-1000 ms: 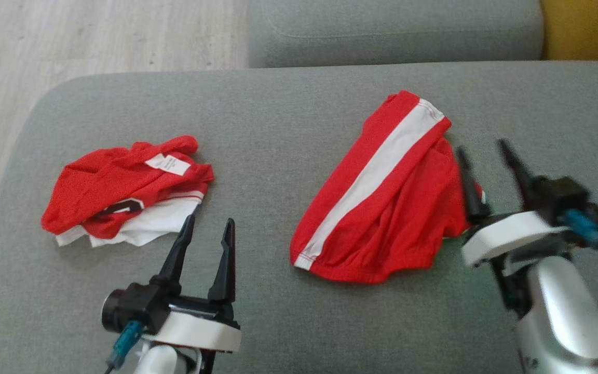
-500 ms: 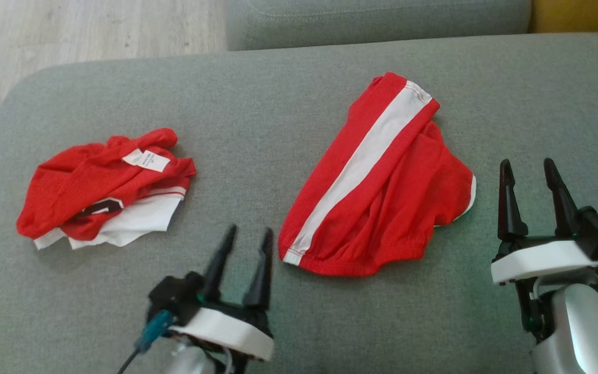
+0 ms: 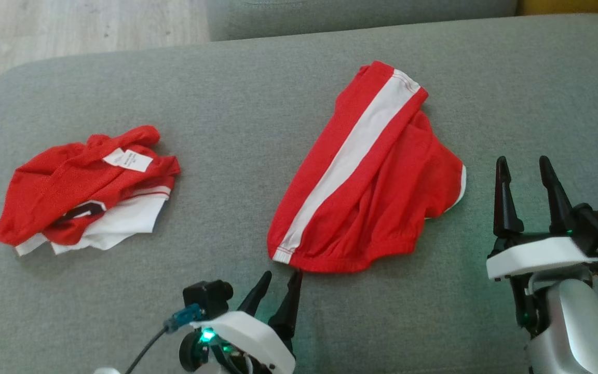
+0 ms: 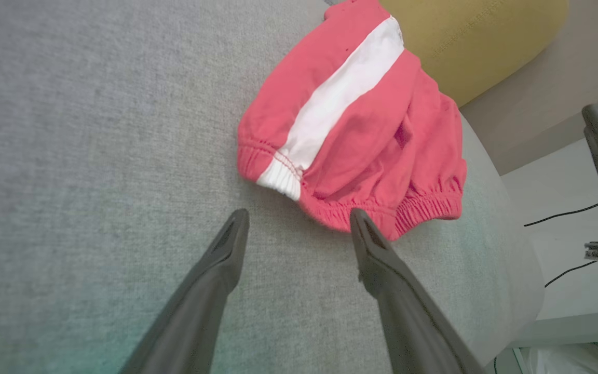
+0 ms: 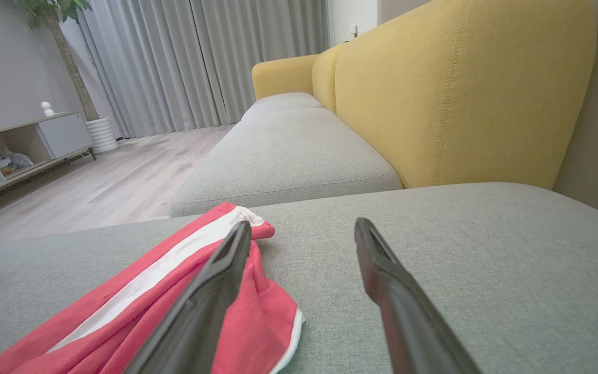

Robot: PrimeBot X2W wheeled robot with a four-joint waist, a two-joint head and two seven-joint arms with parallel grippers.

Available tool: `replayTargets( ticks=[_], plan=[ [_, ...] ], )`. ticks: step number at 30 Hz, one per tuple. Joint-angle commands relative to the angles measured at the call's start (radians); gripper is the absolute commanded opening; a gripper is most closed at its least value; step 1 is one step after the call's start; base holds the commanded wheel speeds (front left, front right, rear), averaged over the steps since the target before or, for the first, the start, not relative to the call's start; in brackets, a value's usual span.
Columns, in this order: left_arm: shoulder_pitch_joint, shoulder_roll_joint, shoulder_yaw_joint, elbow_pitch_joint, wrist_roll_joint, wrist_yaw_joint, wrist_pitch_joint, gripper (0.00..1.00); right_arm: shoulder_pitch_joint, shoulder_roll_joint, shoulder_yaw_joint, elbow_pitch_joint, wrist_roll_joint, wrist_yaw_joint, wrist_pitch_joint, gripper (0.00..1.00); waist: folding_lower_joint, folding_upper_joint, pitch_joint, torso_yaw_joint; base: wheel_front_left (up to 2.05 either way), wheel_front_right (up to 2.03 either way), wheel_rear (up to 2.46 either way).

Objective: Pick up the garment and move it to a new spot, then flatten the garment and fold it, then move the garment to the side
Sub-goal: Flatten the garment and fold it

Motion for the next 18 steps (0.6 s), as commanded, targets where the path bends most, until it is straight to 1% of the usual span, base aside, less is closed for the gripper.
replayTargets(
  ticks=[1,8,18],
  plan=[
    [-0.046,-0.003,0.034,-0.025,-0.010,0.003,-0.006,1.00,-0.045,-0.003,0.028,-0.030,0.006,-0.001,-0.012,1.00,0.0000,0.0000,0.004,-0.005,0.00,0.00,0.00],
    [-0.092,-0.003,0.037,0.011,-0.051,0.007,-0.024,1.00,-0.055,-0.003,0.025,-0.024,0.004,-0.001,-0.021,1.00,0.0000,0.0000,0.023,-0.029,0.00,0.00,0.00],
    [-0.135,-0.003,0.033,0.064,-0.099,-0.017,-0.035,1.00,-0.059,-0.003,0.026,-0.023,-0.001,-0.001,-0.026,1.00,0.0000,0.0000,0.040,-0.047,0.00,0.00,0.00]
  ],
)
